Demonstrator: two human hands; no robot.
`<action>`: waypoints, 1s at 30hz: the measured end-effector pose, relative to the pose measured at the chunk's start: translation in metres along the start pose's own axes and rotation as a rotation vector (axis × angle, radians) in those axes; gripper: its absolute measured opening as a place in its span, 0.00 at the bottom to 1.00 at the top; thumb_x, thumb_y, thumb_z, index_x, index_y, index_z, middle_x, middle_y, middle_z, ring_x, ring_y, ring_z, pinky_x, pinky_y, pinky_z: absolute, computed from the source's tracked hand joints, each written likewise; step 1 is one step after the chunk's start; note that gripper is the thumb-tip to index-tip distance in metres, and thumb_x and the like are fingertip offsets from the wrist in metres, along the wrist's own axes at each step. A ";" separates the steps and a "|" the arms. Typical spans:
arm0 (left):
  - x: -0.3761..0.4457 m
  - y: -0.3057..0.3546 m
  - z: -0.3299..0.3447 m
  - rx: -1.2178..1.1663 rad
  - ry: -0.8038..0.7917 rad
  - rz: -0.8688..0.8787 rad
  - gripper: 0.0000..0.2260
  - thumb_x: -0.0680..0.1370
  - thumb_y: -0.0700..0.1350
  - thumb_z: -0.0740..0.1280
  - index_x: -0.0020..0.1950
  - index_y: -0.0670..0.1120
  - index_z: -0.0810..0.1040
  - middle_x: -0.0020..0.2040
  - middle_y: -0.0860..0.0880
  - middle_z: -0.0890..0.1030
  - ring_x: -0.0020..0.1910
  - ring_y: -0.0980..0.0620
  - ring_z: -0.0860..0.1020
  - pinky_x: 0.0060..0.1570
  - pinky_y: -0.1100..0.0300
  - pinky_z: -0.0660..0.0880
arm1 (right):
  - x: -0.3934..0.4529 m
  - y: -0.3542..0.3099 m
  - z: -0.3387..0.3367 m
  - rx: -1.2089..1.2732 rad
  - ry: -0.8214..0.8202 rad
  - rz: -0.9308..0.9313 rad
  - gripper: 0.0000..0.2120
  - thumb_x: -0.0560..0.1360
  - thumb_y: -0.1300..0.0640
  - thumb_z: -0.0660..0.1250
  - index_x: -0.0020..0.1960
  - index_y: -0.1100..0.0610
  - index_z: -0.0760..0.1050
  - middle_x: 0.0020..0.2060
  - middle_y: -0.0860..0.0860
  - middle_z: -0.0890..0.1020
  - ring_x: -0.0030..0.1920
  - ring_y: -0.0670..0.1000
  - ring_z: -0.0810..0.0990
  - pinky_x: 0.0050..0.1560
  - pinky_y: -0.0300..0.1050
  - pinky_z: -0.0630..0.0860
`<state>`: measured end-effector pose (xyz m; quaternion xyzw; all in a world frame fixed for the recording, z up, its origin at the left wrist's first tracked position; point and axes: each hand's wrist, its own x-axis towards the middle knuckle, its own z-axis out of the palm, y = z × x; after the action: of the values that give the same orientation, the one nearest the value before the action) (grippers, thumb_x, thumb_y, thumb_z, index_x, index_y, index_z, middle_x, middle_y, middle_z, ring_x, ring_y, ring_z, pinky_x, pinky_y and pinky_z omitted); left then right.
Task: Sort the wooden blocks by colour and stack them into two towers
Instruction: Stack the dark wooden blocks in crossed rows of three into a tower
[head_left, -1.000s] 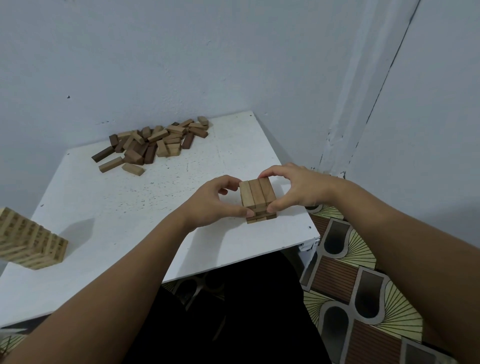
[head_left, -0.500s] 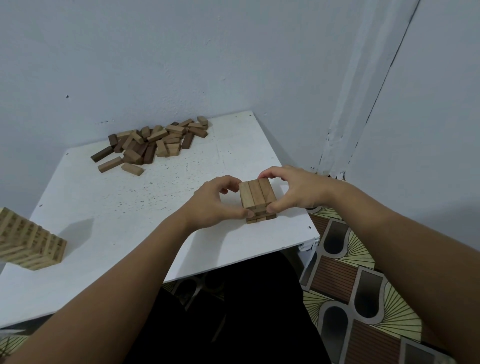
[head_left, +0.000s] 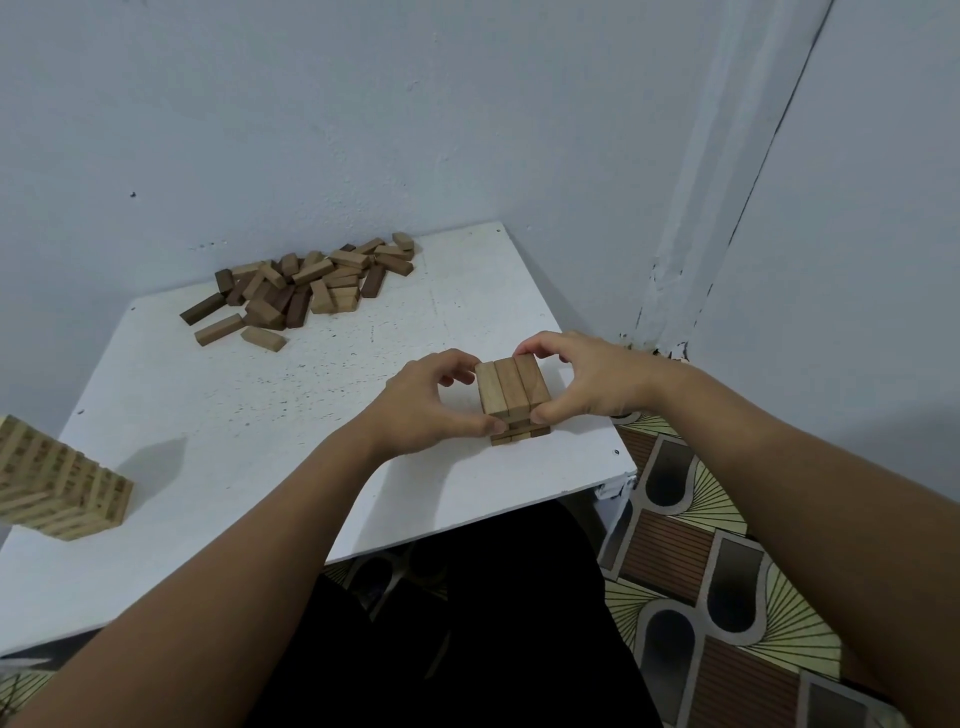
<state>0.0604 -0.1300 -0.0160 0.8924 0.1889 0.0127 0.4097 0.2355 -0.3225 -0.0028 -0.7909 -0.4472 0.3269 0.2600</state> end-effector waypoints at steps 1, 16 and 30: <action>0.000 0.001 -0.001 0.006 -0.004 -0.006 0.33 0.60 0.66 0.81 0.63 0.62 0.78 0.60 0.61 0.80 0.64 0.57 0.74 0.67 0.43 0.72 | 0.000 0.001 0.001 -0.003 0.006 0.004 0.35 0.65 0.44 0.79 0.68 0.31 0.67 0.69 0.43 0.69 0.71 0.50 0.65 0.70 0.59 0.67; -0.005 -0.019 -0.062 -0.185 0.120 -0.185 0.26 0.81 0.40 0.70 0.77 0.53 0.69 0.63 0.51 0.79 0.60 0.53 0.79 0.50 0.61 0.74 | 0.023 -0.008 -0.004 0.121 0.218 0.047 0.28 0.78 0.35 0.46 0.73 0.40 0.69 0.74 0.45 0.70 0.76 0.52 0.63 0.76 0.57 0.60; 0.042 -0.079 -0.114 0.234 0.344 -0.223 0.20 0.83 0.54 0.67 0.73 0.50 0.75 0.68 0.45 0.76 0.64 0.45 0.75 0.56 0.51 0.77 | 0.166 -0.090 0.008 -0.419 0.051 0.029 0.24 0.83 0.46 0.62 0.78 0.43 0.65 0.73 0.55 0.70 0.72 0.59 0.69 0.72 0.56 0.68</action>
<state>0.0538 0.0143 -0.0035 0.8920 0.3536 0.0974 0.2643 0.2446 -0.1341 0.0082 -0.8421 -0.4873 0.2103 0.0963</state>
